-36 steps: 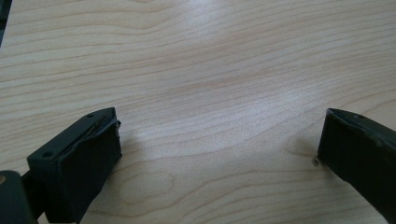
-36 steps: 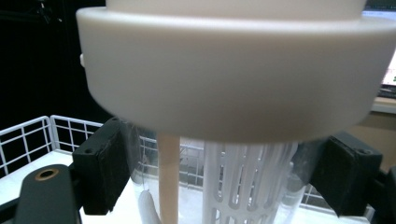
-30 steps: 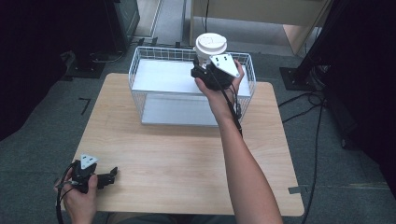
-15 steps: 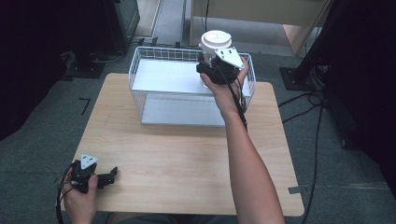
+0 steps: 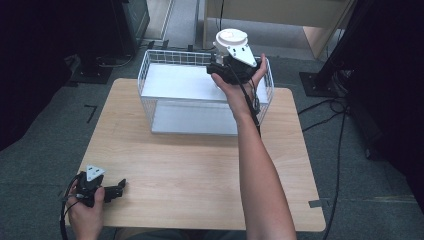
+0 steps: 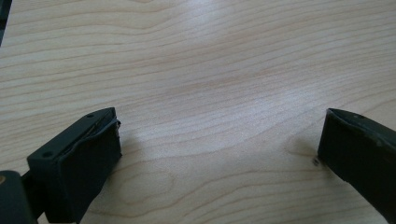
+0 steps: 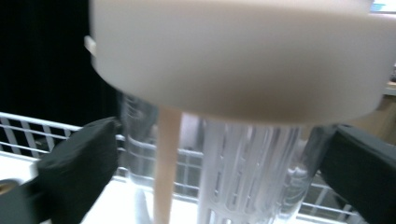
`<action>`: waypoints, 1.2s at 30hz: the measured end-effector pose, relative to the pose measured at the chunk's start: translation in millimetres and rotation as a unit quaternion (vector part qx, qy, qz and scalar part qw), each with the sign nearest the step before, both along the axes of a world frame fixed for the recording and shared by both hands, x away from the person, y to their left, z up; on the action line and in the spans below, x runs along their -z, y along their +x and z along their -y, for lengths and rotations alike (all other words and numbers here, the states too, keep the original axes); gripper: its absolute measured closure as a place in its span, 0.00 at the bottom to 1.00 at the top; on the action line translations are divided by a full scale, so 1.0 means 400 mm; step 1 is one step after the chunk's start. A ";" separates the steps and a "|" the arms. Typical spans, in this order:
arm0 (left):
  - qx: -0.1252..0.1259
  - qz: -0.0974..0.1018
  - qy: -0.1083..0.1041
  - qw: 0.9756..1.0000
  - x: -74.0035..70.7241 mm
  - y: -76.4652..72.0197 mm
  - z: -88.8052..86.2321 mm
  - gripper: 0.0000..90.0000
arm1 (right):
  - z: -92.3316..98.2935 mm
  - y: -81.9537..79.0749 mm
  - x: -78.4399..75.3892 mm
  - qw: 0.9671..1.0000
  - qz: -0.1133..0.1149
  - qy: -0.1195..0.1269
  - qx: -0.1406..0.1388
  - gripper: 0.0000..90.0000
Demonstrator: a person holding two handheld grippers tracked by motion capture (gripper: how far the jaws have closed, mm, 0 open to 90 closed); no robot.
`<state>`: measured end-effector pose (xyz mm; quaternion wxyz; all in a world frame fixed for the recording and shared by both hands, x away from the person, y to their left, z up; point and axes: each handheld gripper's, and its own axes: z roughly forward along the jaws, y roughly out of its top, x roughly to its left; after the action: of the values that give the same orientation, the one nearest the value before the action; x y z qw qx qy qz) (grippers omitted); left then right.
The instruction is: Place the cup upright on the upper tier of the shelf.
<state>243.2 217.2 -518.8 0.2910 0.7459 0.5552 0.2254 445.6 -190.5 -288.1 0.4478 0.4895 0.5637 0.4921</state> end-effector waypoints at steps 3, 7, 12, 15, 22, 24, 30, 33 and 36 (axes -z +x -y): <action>-0.001 0.000 -0.001 1.000 0.000 0.000 0.000 0.00 | 0.002 -0.010 -0.006 1.000 0.005 0.004 -0.004 0.00; 0.000 0.000 -0.001 1.000 0.000 0.000 0.000 0.00 | 0.012 -0.028 -0.009 1.000 0.008 0.015 -0.009 0.00; -0.001 0.000 0.000 1.000 0.000 0.000 0.000 0.00 | 0.032 -0.057 -0.005 1.000 0.008 0.016 -0.012 0.00; -0.001 0.000 -0.001 1.000 0.000 0.000 0.000 0.00 | 0.047 -0.077 0.001 1.000 0.010 0.016 -0.015 0.00; 0.000 0.000 0.000 1.000 0.000 0.000 0.000 0.00 | 0.091 -0.136 0.012 0.999 0.026 0.021 -0.031 0.00; 0.000 0.000 0.000 1.000 0.000 0.000 0.000 0.00 | 0.099 -0.153 0.017 0.999 0.029 0.021 -0.036 0.00; 0.000 0.000 0.000 1.000 0.000 0.000 0.000 0.00 | 0.118 -0.202 0.033 0.998 0.037 0.025 -0.052 0.00; 0.000 0.000 0.000 1.000 0.000 0.000 0.000 0.00 | 0.126 -0.222 0.042 0.998 0.037 0.016 -0.057 0.00; 0.000 0.000 0.000 1.000 0.000 0.000 0.000 0.00 | 0.137 -0.240 0.051 0.997 0.037 0.015 -0.059 0.00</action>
<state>243.2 217.1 -518.8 0.2909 0.7458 0.5553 0.2253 349.5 -245.2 -308.6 0.4308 0.4437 0.5675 0.5436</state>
